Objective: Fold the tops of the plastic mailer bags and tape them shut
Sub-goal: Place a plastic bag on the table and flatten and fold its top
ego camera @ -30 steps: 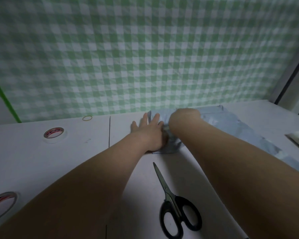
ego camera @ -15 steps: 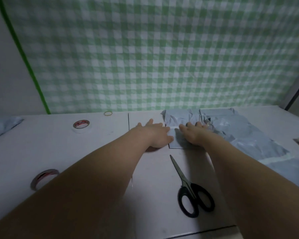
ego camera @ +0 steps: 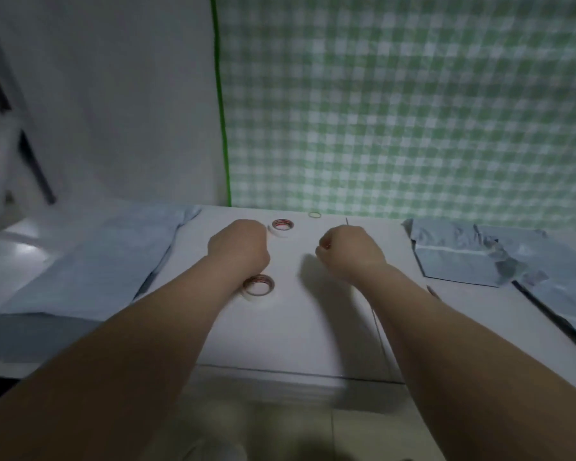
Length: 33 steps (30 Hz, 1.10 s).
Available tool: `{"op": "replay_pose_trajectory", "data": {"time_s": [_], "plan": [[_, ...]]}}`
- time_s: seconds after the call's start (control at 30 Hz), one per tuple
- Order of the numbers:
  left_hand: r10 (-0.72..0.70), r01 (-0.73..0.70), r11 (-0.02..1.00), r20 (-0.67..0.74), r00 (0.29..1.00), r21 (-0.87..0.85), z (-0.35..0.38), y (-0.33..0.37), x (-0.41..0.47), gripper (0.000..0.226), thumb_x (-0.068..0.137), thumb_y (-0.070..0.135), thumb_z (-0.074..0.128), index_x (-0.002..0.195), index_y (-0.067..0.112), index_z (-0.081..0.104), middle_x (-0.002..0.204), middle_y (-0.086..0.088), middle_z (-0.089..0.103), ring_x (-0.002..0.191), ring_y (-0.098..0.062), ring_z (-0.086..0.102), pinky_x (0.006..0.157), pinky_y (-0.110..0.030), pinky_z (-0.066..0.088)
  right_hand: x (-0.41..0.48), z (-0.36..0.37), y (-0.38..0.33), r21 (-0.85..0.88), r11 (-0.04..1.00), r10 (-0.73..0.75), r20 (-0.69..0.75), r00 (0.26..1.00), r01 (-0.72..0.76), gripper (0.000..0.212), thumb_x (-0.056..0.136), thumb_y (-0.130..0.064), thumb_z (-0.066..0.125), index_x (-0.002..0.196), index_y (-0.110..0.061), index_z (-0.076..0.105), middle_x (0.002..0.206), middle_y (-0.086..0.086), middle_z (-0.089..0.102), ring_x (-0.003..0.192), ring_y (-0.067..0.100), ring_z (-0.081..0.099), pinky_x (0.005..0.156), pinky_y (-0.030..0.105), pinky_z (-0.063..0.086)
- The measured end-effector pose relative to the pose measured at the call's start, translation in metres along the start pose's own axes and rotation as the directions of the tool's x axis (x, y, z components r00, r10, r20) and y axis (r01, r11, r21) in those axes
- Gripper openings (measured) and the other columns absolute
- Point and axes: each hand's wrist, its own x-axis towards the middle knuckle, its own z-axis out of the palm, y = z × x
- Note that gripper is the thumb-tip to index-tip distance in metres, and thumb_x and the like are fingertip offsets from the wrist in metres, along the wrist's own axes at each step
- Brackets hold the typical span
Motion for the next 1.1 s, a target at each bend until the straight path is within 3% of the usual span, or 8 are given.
{"op": "replay_pose_trajectory", "data": {"time_s": [0.33, 0.5, 0.6, 0.67, 0.73, 0.8, 0.93, 1.1], "plan": [[-0.37, 0.37, 0.927, -0.003, 0.929, 0.059, 0.009, -0.146, -0.029, 0.038, 0.09, 0.016, 0.048, 0.126, 0.003, 0.049, 0.13, -0.017, 0.043, 0.12, -0.035, 0.046, 0.102, -0.043, 0.039, -0.04, 0.039, -0.075, 0.065, 0.985, -0.167, 0.081, 0.983, 0.162, 0.037, 0.085, -0.036, 0.055, 0.12, -0.025, 0.061, 0.124, -0.007, 0.058, 0.114, 0.018, 0.054, 0.089, 0.032, 0.047], [-0.31, 0.31, 0.95, -0.012, 0.951, 0.028, 0.001, -0.161, -0.027, 0.023, 0.092, 0.008, 0.049, 0.109, -0.002, 0.061, 0.108, -0.017, 0.06, 0.107, -0.033, 0.058, 0.082, -0.035, 0.046, -0.044, 0.053, -0.081, 0.14, 0.983, -0.12, 0.018, 0.993, 0.116, 0.024, 0.08, -0.03, 0.062, 0.092, -0.008, 0.063, 0.09, 0.005, 0.063, 0.088, 0.024, 0.059, 0.063, 0.028, 0.041], [-0.372, 0.365, 0.893, 0.024, 0.928, -0.262, -0.003, -0.163, -0.022, 0.03, 0.094, 0.007, 0.05, 0.12, -0.007, 0.056, 0.124, -0.022, 0.055, 0.117, -0.035, 0.051, 0.095, -0.034, 0.039, -0.043, 0.057, -0.083, 0.156, 0.986, -0.036, -0.089, 0.995, 0.049, 0.025, 0.081, -0.027, 0.062, 0.088, -0.003, 0.06, 0.083, 0.011, 0.062, 0.083, 0.027, 0.057, 0.051, 0.027, 0.031], [-0.376, 0.292, 0.732, -0.007, 0.927, -0.616, -0.011, -0.16, -0.019, 0.019, 0.098, 0.008, 0.045, 0.104, -0.002, 0.061, 0.116, -0.027, 0.058, 0.097, -0.033, 0.06, 0.086, -0.037, 0.045, -0.04, 0.058, -0.085, 0.219, 0.975, -0.018, -0.081, 0.997, 0.036, 0.031, 0.082, -0.03, 0.063, 0.08, 0.0, 0.061, 0.075, 0.016, 0.061, 0.077, 0.028, 0.057, 0.052, 0.028, 0.031], [-0.377, 0.185, 0.32, 0.054, 0.925, -0.929, -0.026, -0.153, -0.019, 0.026, 0.099, 0.006, 0.041, 0.077, 0.012, 0.052, 0.082, -0.019, 0.059, 0.056, -0.017, 0.059, 0.052, -0.028, 0.05, -0.038, 0.058, -0.086, 0.433, 0.901, -0.054, 0.025, 0.998, 0.038, 0.03, 0.082, -0.033, 0.066, 0.079, -0.004, 0.068, 0.069, 0.009, 0.063, 0.068, 0.019, 0.055, 0.059, 0.027, 0.035], [-0.327, 0.128, 0.045, 0.107, 0.939, -0.991, -0.041, -0.151, -0.018, 0.027, 0.1, 0.009, 0.04, 0.075, 0.019, 0.044, 0.069, -0.006, 0.055, 0.043, -0.007, 0.055, 0.048, -0.023, 0.051, -0.037, 0.057, -0.088, 0.61, 0.792, -0.134, 0.129, 0.982, 0.028, 0.018, 0.084, -0.031, 0.067, 0.078, -0.015, 0.071, 0.058, -0.008, 0.055, 0.058, 0.009, 0.047, 0.06, 0.022, 0.034], [-0.208, -0.004, -0.188, 0.036, 0.978, -0.982, -0.069, -0.136, -0.014, 0.023, 0.101, 0.015, 0.04, 0.079, 0.02, 0.045, 0.073, 0.0, 0.059, 0.056, -0.01, 0.061, 0.074, -0.036, 0.052, -0.035, 0.058, -0.088, 0.716, 0.697, -0.108, 0.137, 0.985, -0.023, 0.028, 0.083, -0.02, 0.06, 0.055, -0.02, 0.06, 0.051, -0.011, 0.044, 0.06, 0.015, 0.039, 0.066, 0.03, 0.038], [-0.05, -0.095, -0.418, -0.082, 0.995, -0.903, -0.093, -0.093, -0.016, 0.016, 0.099, 0.015, 0.044, 0.085, 0.02, 0.049, 0.094, -0.007, 0.061, 0.081, -0.021, 0.065, 0.085, -0.044, 0.053, -0.044, 0.024, -0.079, 0.865, 0.415, 0.008, 0.306, 0.952, -0.282, 0.038, 0.094, -0.039, 0.051, 0.096, -0.004, 0.064, 0.082, 0.007, 0.066, 0.066, 0.022, 0.061, 0.063, 0.027, 0.055]]}}
